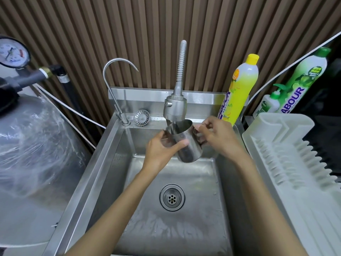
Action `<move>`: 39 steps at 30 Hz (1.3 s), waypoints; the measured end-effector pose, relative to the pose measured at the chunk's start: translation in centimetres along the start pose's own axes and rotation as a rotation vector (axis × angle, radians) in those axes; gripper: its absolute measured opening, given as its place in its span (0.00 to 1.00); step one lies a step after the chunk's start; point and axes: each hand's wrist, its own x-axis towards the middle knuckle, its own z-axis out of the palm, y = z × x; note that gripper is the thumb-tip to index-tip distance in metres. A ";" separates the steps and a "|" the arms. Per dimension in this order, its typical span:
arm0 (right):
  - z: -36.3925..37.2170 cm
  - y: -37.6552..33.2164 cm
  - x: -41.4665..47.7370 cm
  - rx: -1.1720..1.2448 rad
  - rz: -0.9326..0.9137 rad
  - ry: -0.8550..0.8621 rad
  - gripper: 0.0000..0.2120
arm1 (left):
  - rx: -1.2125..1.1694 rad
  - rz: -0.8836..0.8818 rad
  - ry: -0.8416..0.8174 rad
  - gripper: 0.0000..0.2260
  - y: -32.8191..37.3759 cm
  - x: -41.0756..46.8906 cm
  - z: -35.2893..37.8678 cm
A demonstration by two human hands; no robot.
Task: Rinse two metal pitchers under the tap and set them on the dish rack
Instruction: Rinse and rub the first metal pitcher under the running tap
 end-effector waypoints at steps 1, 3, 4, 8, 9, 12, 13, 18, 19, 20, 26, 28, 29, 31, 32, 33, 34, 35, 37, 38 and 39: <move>-0.1 -0.2 0.0 -0.043 -0.032 0.027 0.11 | -0.075 0.003 -0.006 0.19 -0.3 0.2 0.3; 0.1 -0.5 0.0 0.015 -0.044 0.067 0.09 | -0.212 0.045 0.019 0.21 -0.3 0.4 1.0; 0.4 -0.1 0.2 0.132 -0.030 0.069 0.08 | -0.259 0.077 0.046 0.24 -0.2 0.5 1.2; 2.1 1.2 0.8 0.664 0.072 -0.062 0.10 | -0.086 0.287 0.201 0.35 0.4 1.1 1.1; 2.7 1.5 0.9 0.769 0.102 -0.095 0.09 | -0.009 0.342 0.220 0.34 0.6 1.0 0.8; 4.2 2.1 0.5 1.020 0.178 -0.202 0.09 | 0.161 0.412 0.227 0.35 0.7 0.7 0.0; 4.5 2.1 0.3 1.041 0.199 -0.216 0.09 | 0.227 0.396 0.245 0.37 0.7 0.5 -0.3; 4.2 1.9 -0.8 0.784 0.271 -0.201 0.08 | 0.471 0.245 0.295 0.42 1.1 -1.0 -0.7; 3.8 1.7 -0.9 0.714 0.272 -0.180 0.09 | 0.477 0.192 0.276 0.39 0.9 -1.1 -0.5; 3.3 1.5 -1.0 0.638 0.276 -0.154 0.10 | 0.470 0.142 0.255 0.36 0.7 -1.3 -0.4; 0.3 -0.4 -1.1 0.004 0.152 0.034 0.11 | 0.147 0.018 0.078 0.20 0.0 -1.6 0.3; -0.3 -1.3 -1.8 -0.152 0.059 0.090 0.10 | -0.002 -0.003 0.035 0.19 -0.5 -1.3 1.0; -0.5 -1.5 -2.0 -0.144 0.019 0.112 0.10 | -0.077 0.001 0.030 0.20 -0.8 -1.1 1.4; -0.8 -1.4 -2.1 0.002 -0.021 0.124 0.08 | -0.182 0.050 0.046 0.24 -1.2 -0.6 1.9; -0.8 -1.0 -1.9 0.123 -0.022 0.097 0.08 | -0.210 0.084 0.069 0.27 -1.3 -0.3 2.0; -0.8 -0.6 -1.7 0.255 -0.014 0.043 0.07 | -0.224 0.123 0.103 0.32 -1.3 0.0 2.0; -0.6 0.1 -1.3 0.379 0.000 -0.020 0.07 | -0.215 0.162 0.140 0.36 -1.2 0.3 1.9; -0.1 0.7 -0.9 0.485 0.016 -0.074 0.07 | -0.183 0.206 0.171 0.38 -1.1 0.4 1.8; 1.1 2.0 -0.3 0.659 0.047 -0.136 0.07 | -0.066 0.308 0.210 0.39 -0.6 0.6 1.2; 1.8 2.6 0.0 0.731 0.056 -0.147 0.07 | -0.006 0.359 0.226 0.39 -0.3 0.5 0.8; 2.7 3.0 0.2 0.786 0.063 -0.148 0.06 | 0.043 0.401 0.241 0.39 -0.1 0.5 0.5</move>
